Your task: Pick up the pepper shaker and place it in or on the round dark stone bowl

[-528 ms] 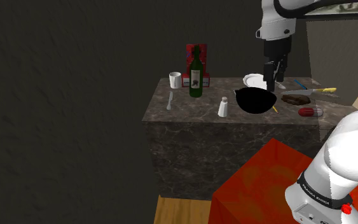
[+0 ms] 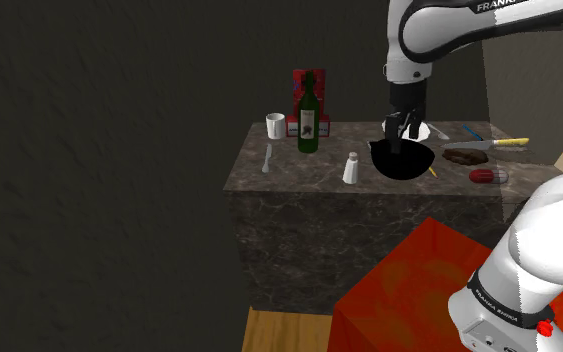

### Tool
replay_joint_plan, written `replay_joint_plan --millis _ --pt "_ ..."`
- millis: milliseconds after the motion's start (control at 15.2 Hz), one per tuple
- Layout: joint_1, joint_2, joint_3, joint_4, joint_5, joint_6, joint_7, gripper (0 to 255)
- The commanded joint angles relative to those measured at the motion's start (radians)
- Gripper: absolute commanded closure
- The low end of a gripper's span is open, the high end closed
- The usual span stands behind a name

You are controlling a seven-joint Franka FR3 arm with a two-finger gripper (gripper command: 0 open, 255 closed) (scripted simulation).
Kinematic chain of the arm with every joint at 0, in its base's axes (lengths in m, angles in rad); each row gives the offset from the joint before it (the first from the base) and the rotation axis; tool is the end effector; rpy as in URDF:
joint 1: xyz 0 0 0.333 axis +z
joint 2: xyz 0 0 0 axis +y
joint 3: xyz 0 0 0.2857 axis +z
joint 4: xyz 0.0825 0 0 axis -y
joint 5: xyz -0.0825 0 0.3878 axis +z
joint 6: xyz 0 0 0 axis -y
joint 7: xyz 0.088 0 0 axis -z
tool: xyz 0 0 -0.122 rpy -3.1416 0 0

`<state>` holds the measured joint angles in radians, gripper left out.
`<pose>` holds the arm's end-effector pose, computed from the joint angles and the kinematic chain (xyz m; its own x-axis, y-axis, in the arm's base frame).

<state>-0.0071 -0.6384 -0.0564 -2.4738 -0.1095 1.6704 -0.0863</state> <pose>0.3576 -0.0352 0.4549 0.9840 0.0508 -0.1707 0.0614 -0.9965 0.0575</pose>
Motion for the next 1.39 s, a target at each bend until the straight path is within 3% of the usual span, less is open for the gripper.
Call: replay_joint_plan --millis 0,792,924,1320 --pt "-0.004 0.065 0.001 0.005 0.000 0.086 0.027 0" --pt "-0.039 0.462 -0.007 0.121 -0.022 0.498 0.166 0" --pt "-0.045 0.528 -0.010 0.157 -0.026 0.548 0.187 0" --pt "-0.049 0.575 -0.015 0.122 -0.032 0.631 0.190 0"
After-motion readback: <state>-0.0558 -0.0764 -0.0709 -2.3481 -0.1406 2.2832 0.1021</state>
